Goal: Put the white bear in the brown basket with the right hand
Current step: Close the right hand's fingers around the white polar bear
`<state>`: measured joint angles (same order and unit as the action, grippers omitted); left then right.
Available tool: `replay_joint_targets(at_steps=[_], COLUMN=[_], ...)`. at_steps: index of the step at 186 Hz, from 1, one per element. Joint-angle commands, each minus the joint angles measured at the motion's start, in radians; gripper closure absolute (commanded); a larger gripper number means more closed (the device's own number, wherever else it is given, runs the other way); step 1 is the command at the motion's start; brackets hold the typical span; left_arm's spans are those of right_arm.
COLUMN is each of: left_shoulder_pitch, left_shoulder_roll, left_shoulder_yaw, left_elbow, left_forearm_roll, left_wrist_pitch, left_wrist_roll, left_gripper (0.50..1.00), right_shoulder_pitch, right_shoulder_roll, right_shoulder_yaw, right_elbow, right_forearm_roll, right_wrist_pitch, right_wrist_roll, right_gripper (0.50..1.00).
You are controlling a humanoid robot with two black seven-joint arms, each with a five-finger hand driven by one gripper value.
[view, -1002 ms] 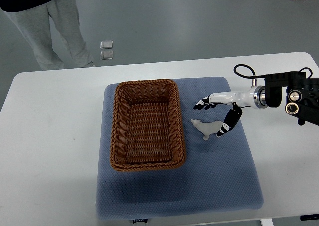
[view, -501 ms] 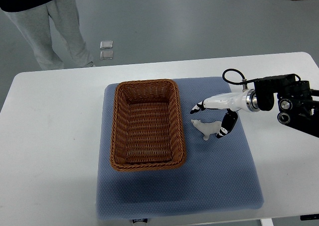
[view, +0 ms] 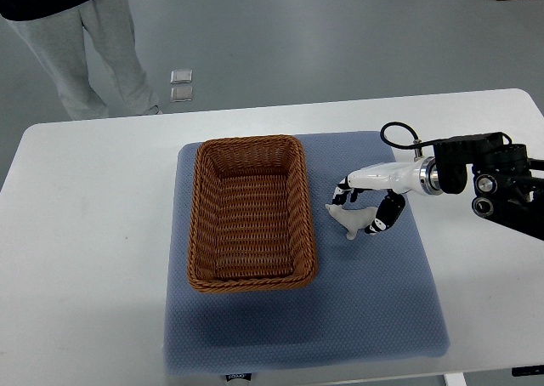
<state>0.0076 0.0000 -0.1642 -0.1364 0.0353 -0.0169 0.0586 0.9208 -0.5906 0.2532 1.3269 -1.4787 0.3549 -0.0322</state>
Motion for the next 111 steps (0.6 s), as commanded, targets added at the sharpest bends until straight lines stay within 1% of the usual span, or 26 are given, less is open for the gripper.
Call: replay_joint_targets(at_steps=[1,7,33,42,53,60,71,72,75,78,95,101,111], left_shoulder_pitch=[0.000,0.000,0.000,0.000,0.000,0.000,0.000,0.000,0.000,0.000,0.000,0.000,0.000], left_shoulder_roll=[0.000,0.000,0.000,0.000,0.000,0.000,0.000,0.000,0.000,0.000,0.000,0.000,0.000], left_shoulder_yaw=[0.000,0.000,0.000,0.000,0.000,0.000,0.000,0.000,0.000,0.000,0.000,0.000,0.000], left_elbow=[0.000,0.000,0.000,0.000,0.000,0.001,0.000,0.000,0.000,0.000,0.000,0.000,0.000], left_forearm_roll=[0.000,0.000,0.002,0.000,0.000,0.000,0.000,0.000,0.000,0.000,0.000,0.000,0.000], left_wrist_pitch=[0.000,0.000,0.000,0.000,0.000,0.000,-0.001,0.000,0.000,0.000,0.000,0.000,0.000], left_wrist_roll=[0.000,0.000,0.000,0.000,0.000,0.000,0.000,0.000,0.000,0.000,0.000,0.000,0.000], left_gripper=[0.500,0.500,0.500,0.500,0.500,0.500,0.500,0.500,0.500,0.500,0.500,0.500,0.500], right_shoulder_pitch=[0.000,0.000,0.000,-0.002,-0.002,-0.002,-0.002,-0.002,-0.002,-0.002,-0.002,0.000,0.001], right_shoulder_roll=[-0.001,0.000,0.000,0.000,0.000,0.000,0.000,0.000,0.000,0.000,-0.001,-0.001,-0.003], right_shoulder_yaw=[0.000,0.000,0.000,0.000,0.000,-0.002,-0.002,-0.002,-0.002,-0.002,-0.002,-0.002,-0.002], right_elbow=[0.000,0.000,0.000,0.000,0.000,0.000,0.000,0.000,0.000,0.000,0.000,0.000,0.000], right_forearm_roll=[0.000,0.000,0.001,0.001,0.001,0.003,0.005,0.005,0.005,0.006,0.006,0.006,0.008], right_wrist_pitch=[-0.002,-0.002,-0.002,-0.001,0.001,0.003,0.007,0.007,0.007,0.009,0.012,0.012,0.012], right_wrist_roll=[0.000,0.000,0.000,0.000,0.000,0.000,0.000,0.000,0.000,0.000,0.000,0.000,0.000], right_gripper=[0.758,0.769,0.781,0.809,0.816,0.844,0.865,0.877,0.887,0.910,0.973,0.987,0.989])
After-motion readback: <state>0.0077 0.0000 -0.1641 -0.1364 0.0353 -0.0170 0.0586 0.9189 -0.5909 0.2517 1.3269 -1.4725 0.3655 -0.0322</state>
